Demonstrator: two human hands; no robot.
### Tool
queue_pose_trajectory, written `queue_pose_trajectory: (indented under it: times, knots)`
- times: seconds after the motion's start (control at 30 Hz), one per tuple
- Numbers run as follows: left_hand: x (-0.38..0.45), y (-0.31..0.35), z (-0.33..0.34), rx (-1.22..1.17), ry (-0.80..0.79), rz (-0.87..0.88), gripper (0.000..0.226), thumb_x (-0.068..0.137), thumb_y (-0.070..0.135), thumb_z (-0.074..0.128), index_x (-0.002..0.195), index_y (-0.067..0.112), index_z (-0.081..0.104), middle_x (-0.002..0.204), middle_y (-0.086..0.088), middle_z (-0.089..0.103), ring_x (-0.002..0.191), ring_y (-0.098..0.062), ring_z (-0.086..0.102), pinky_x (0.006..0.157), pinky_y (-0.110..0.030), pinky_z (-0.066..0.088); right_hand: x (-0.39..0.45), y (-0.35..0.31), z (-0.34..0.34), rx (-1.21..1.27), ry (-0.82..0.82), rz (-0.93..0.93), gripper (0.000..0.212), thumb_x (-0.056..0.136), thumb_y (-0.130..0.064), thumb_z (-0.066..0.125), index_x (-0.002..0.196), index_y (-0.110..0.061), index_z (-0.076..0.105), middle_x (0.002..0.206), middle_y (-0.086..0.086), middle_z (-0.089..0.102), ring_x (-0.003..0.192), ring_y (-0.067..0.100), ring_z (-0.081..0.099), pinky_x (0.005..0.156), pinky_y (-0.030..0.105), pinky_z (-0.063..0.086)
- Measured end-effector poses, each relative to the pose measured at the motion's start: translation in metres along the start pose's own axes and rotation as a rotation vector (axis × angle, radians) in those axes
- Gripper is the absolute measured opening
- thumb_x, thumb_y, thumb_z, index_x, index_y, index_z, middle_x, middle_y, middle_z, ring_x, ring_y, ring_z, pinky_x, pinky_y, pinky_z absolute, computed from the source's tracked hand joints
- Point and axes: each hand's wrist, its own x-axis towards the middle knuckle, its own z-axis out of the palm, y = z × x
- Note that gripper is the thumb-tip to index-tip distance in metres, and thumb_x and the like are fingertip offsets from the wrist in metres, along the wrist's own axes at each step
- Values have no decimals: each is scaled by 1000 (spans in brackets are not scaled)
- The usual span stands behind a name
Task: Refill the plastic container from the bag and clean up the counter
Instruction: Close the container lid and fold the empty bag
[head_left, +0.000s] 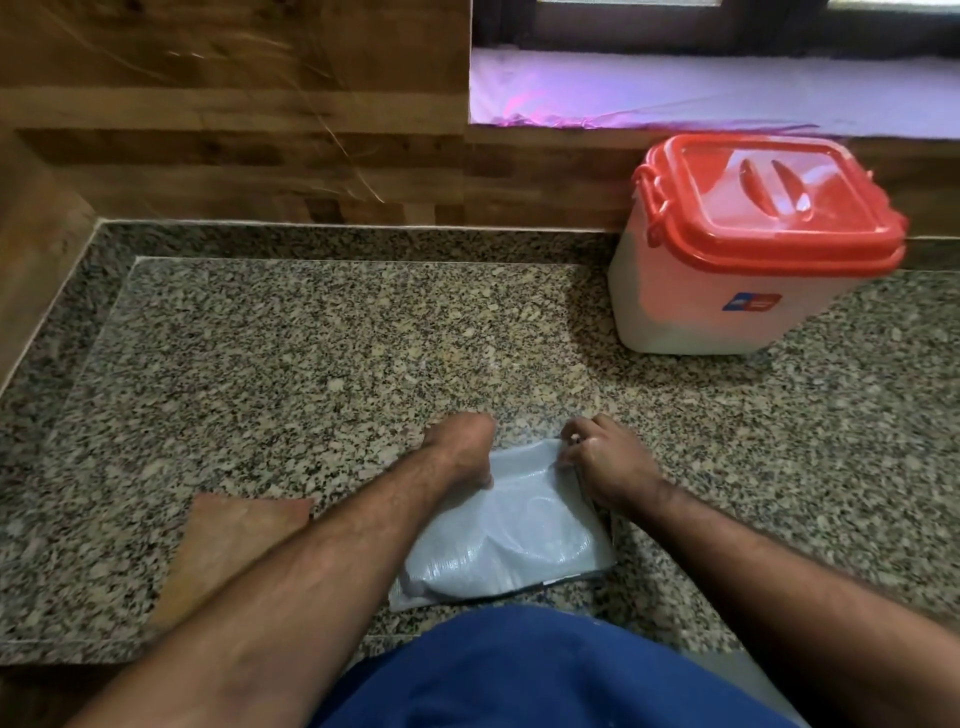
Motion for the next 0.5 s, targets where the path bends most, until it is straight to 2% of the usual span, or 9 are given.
queue_pose_trajectory:
  times: [0.07, 0.13, 0.2, 0.23, 0.27, 0.33, 0.43, 0.5]
  knots:
    - [-1, -5, -1, -65, -65, 8, 29, 89, 12, 84, 92, 24, 58, 101, 1, 64, 89, -12, 61, 71, -24, 53, 1, -3, -1, 35, -5, 35, 20, 93, -38, 78, 112, -33, 83, 137, -4, 67, 119, 18, 58, 96, 36, 56]
    - [-7, -14, -11, -185, -160, 20, 16, 93, 10, 77, 97, 20, 65, 107, -4, 69, 95, -17, 67, 81, -34, 61, 0, -5, -2, 139, 4, 92, 20, 97, -24, 73, 114, -27, 82, 133, -1, 67, 118, 20, 58, 98, 40, 57]
    - [-16, -25, -25, -369, -236, 30, 8, 96, 13, 72, 102, 16, 70, 110, -10, 73, 100, -27, 72, 87, -47, 65, -4, -8, -2, 379, 148, 172, 19, 98, -11, 68, 112, -21, 76, 119, 1, 68, 104, 20, 62, 85, 42, 60]
    - [-21, -31, -33, -447, -260, 33, 9, 97, 14, 71, 106, 15, 70, 113, -12, 74, 104, -32, 74, 92, -54, 65, -8, -11, -4, 535, 241, 259, 17, 102, -11, 63, 114, -21, 70, 115, 1, 65, 97, 18, 63, 75, 37, 60]
    - [-25, -37, -39, -525, -274, 26, 12, 98, 15, 71, 110, 13, 69, 116, -15, 74, 107, -35, 74, 95, -57, 63, -11, -14, -7, 680, 310, 364, 17, 106, -15, 59, 121, -23, 63, 117, 2, 62, 96, 16, 64, 70, 31, 57]
    - [-30, -51, -49, -702, -256, -13, 16, 99, 13, 72, 114, 10, 68, 118, -18, 75, 107, -38, 76, 93, -57, 65, -12, -17, -9, 865, 410, 536, 28, 110, -31, 55, 137, -29, 51, 132, 3, 58, 107, 18, 65, 74, 28, 55]
    - [-28, -64, -59, -974, -169, -44, 25, 97, 12, 76, 120, 8, 66, 119, -21, 77, 106, -41, 78, 90, -62, 65, -6, -21, -13, 1083, 448, 709, 59, 100, -63, 58, 149, -36, 38, 143, 2, 58, 120, 26, 65, 91, 49, 62]
    - [-26, -64, -60, -1193, -115, -15, 38, 92, 11, 80, 125, 7, 63, 127, -24, 75, 113, -42, 76, 96, -67, 61, 0, -26, -19, 1365, 339, 777, 74, 90, -69, 69, 150, -39, 36, 144, 7, 60, 118, 33, 70, 93, 59, 62]
